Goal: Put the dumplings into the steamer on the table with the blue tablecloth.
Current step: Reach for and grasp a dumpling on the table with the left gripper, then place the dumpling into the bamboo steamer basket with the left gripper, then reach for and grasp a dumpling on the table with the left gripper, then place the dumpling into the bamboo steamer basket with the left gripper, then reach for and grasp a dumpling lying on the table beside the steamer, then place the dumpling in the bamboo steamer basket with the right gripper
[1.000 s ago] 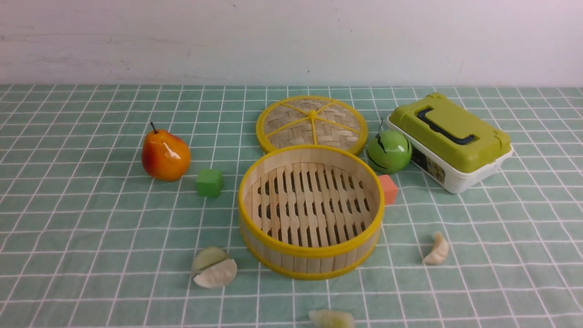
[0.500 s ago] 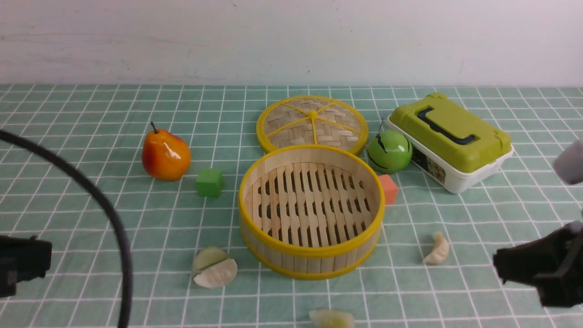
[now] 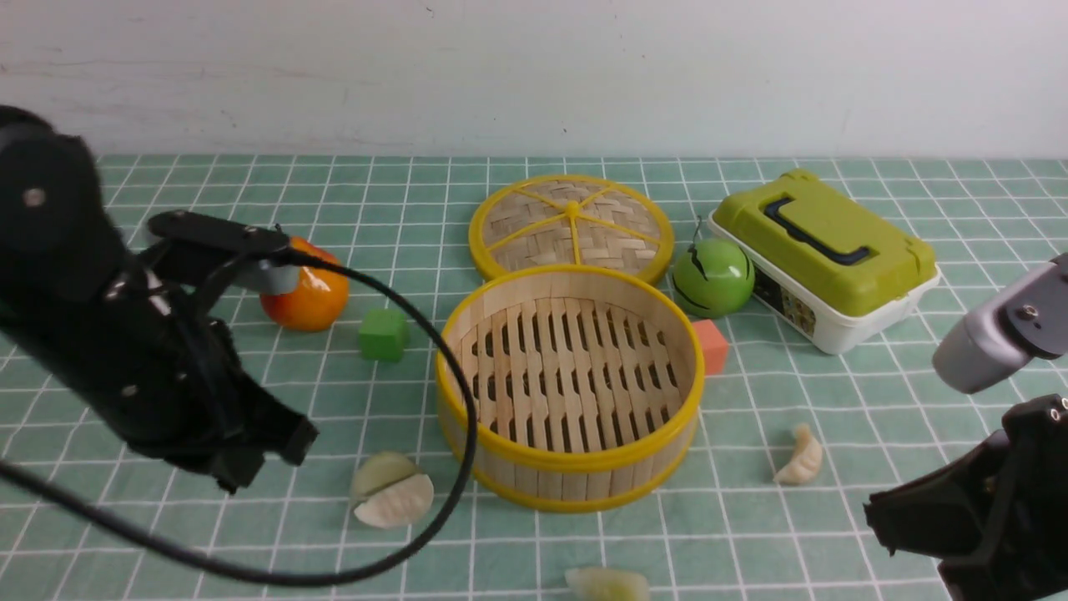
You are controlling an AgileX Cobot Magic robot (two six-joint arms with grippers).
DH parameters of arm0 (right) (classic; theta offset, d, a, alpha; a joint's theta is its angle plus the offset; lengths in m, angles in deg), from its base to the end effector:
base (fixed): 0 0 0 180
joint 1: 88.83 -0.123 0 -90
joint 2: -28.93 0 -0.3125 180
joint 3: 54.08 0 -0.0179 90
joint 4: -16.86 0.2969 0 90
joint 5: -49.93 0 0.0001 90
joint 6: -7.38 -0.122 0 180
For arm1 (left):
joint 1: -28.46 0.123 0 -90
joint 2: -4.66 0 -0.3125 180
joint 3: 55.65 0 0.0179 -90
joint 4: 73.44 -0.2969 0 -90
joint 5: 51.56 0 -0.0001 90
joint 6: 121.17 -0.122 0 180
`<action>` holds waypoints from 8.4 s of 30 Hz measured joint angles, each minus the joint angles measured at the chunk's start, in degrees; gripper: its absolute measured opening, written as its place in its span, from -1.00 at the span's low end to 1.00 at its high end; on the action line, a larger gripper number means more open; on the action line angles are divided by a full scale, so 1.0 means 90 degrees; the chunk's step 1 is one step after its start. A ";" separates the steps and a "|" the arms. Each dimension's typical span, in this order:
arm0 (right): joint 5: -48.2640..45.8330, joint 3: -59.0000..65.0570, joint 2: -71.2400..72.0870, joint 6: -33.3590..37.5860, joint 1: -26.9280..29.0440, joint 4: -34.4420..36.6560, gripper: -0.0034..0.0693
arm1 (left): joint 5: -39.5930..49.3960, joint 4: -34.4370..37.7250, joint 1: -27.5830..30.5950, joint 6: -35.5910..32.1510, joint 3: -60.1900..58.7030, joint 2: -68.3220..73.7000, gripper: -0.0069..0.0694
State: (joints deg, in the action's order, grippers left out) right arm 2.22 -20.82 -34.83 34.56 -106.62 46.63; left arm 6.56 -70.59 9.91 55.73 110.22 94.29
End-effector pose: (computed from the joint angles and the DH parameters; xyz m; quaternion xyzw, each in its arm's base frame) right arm 0.2058 0.1131 0.2969 -0.2532 0.8920 0.2087 0.3109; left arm 0.3098 -0.1094 0.2664 0.1759 0.9715 -0.0439 0.1529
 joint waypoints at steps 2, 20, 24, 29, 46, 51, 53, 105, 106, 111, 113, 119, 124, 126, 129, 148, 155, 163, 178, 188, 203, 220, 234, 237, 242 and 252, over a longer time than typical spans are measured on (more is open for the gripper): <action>0.0000 0.0000 0.0000 0.0000 0.0000 0.0000 -0.92 | -0.0204 0.0063 0.0000 -0.0209 0.0267 0.0422 -0.51; 0.0052 0.0000 0.0000 0.0020 0.0000 0.0022 -0.90 | -0.2001 0.0341 0.0000 -0.1489 0.0564 0.2699 0.42; 0.0077 0.0000 0.0000 0.0020 0.0000 0.0009 -0.89 | -0.2023 0.0391 0.0000 -0.1560 0.0564 0.2838 0.12; 0.0077 0.0000 0.0000 0.0025 0.0000 -0.0008 -0.88 | -0.1912 0.0432 0.0000 -0.1590 0.0600 0.2839 -0.37; -0.0348 0.0000 0.0169 -0.0307 0.0000 -0.0020 -0.83 | -0.1328 0.0559 -0.1569 0.0693 0.3944 0.3148 -0.35; -0.1066 0.0000 0.0872 -0.0446 0.0000 -0.0020 -0.81 | -0.1338 0.0531 -0.1592 0.1342 0.5206 0.4594 -0.35; -0.1243 0.0000 0.1196 -0.0518 0.0000 -0.0027 -0.80 | -0.1332 0.0531 -0.1592 0.1387 0.5621 0.5057 -0.35; 0.0118 0.0000 0.2045 -0.0820 0.0000 -0.0480 -0.64 | 0.1350 -0.0556 -0.0768 0.1800 0.1960 0.1122 0.20; 0.0127 0.0000 0.2042 -0.0820 0.0000 -0.0480 -0.64 | 0.1248 -0.0518 -0.0762 0.1813 0.1660 0.0969 0.20; 0.0132 0.0000 0.2021 -0.0820 0.0000 -0.0480 -0.62 | 0.0042 -0.0087 -0.0762 0.1775 0.0270 0.0520 0.20; 0.0132 0.0000 0.2004 -0.0820 0.0000 -0.0480 -0.62 | -0.0453 0.0044 -0.0769 0.1652 -0.0010 0.0556 0.20; 0.0132 0.0000 0.1969 -0.0820 0.0000 -0.0480 -0.60 | -0.1833 0.0284 -0.0769 0.0676 -0.0221 0.1156 0.19; 0.0104 0.0000 0.1969 -0.0820 0.0000 -0.0537 -0.59 | -0.2521 0.0299 -0.0769 -0.0297 -0.0228 0.1763 0.19; 0.0044 0.0000 0.1969 -0.0820 0.0000 -0.0574 -0.59 | -0.2673 0.0305 -0.0769 -0.0690 -0.0228 0.2044 0.19; -0.0085 0.0000 0.1969 -0.0820 0.0000 -0.0653 -0.59 | -0.2755 0.0325 -0.0769 -0.1003 -0.0228 0.2350 0.17; -0.0211 0.0000 0.1969 -0.0820 0.0000 -0.0858 -0.55 | -0.1330 0.1850 -0.0769 -0.0670 0.2604 0.2137 -0.17; -0.0086 0.0000 0.1969 -0.0820 0.0000 -0.0843 -0.53 | -0.1313 0.2058 -0.0769 -0.0670 0.3904 0.3673 -0.17; -0.0086 0.0000 0.1969 -0.0820 0.0000 -0.0759 -0.52 | -0.1197 0.1425 -0.0845 -0.0494 0.5075 0.4866 -0.17; -0.0060 0.0000 0.1969 -0.0815 0.0000 -0.0857 -0.48 | -0.0221 -0.0205 -0.1202 0.0645 0.5864 0.5232 0.33; -0.0819 -0.0780 0.0711 -0.0163 -0.0707 -0.0911 -0.87 | 0.1416 -0.0652 -0.1204 0.1091 0.7182 0.3598 0.28; -0.1594 -0.2851 -0.3370 -0.0290 -0.2476 -0.1596 -0.82 | 0.1458 -0.1198 -0.1204 0.1392 0.3428 0.0023 -0.86; -0.0122 -0.3375 -0.6154 -0.0290 -0.2476 -0.2242 0.77 | 0.1059 -0.0316 -0.1204 0.1503 -0.1642 -0.3337 -0.86; -0.1309 -0.4104 -0.6174 -0.0437 -0.2476 -0.2363 -0.22 | 0.0894 -0.0316 -0.1204 0.1503 -0.2007 -0.3699 -0.86; -0.1406 -0.4676 -0.6029 -0.0552 -0.2476 -0.2372 -0.22 | 0.0894 -0.0316 -0.1204 0.1503 -0.2007 -0.3699 -0.86; -0.0612 -0.5751 -0.6221 -0.1276 -0.2372 -0.2379 -0.22 | 0.0894 -0.0316 -0.1204 0.1503 -0.2007 -0.3699 -0.86; 0.0061 -0.6267 -0.7544 -0.3021 -0.1977 -0.2895 -0.21 | 0.1073 -0.0052 -0.1204 0.1503 -0.2007 -0.3699 -0.86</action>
State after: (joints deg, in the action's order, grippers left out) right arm 2.77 -77.22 -102.72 7.38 -124.42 20.57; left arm 16.22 -71.06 -0.93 69.25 92.15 61.00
